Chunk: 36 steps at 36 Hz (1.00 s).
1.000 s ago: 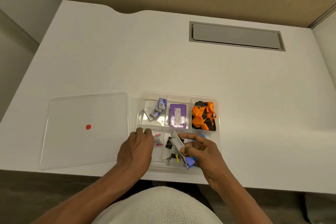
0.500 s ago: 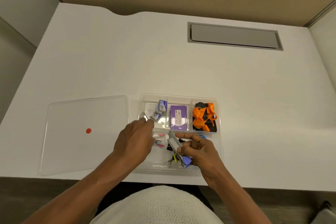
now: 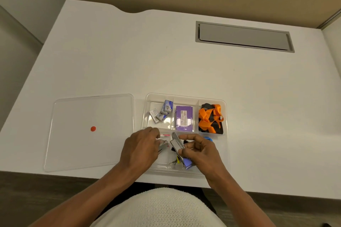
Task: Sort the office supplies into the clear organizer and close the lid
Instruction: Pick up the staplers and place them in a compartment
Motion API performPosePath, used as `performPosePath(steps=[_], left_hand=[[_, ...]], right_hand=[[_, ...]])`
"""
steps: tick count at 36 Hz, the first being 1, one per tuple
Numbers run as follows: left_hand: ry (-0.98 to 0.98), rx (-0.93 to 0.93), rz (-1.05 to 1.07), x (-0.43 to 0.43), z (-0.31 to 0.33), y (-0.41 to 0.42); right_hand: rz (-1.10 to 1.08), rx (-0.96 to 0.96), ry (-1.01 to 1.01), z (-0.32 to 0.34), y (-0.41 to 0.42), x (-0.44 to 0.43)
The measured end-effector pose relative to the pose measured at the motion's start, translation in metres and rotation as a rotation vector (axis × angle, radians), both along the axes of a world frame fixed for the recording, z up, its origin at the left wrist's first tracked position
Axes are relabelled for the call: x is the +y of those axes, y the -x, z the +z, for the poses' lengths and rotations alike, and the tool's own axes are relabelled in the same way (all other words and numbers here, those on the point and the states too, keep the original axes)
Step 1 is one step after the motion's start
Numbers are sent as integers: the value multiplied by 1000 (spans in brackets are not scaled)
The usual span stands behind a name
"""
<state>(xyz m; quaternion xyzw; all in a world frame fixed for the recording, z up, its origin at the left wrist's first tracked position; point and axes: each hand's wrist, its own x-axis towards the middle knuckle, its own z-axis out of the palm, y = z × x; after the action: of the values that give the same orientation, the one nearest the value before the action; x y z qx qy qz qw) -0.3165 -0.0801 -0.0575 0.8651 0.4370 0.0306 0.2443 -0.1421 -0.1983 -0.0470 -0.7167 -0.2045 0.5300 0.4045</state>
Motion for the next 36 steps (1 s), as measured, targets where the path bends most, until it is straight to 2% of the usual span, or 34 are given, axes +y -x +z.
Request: performPosePath(steps=[6, 11, 14, 18, 22, 24, 27, 31, 36], left_hand=[[-147, 18, 249, 19, 8, 24], [82, -14, 424, 27, 4, 39], [219, -19, 425, 27, -2, 43], [318, -51, 443, 23, -10, 45], [331, -57, 446, 23, -13, 46], [334, -39, 432, 24, -15, 48], [322, -21, 405, 26, -19, 50], [324, 0, 375, 29, -25, 50], [344, 9, 334, 33, -27, 51]], right_hand=[[82, -112, -13, -11, 15, 10], [183, -227, 12, -8, 35, 25], [228, -394, 24, -10, 51, 36], [306, -667, -67, -18, 75, 41], [450, -839, -147, -23, 90, 37], [526, -1006, -179, -24, 91, 34], [648, -1194, -120, -21, 87, 33], [721, -1300, -112, -23, 80, 33], [632, -1266, -194, -30, 78, 36]])
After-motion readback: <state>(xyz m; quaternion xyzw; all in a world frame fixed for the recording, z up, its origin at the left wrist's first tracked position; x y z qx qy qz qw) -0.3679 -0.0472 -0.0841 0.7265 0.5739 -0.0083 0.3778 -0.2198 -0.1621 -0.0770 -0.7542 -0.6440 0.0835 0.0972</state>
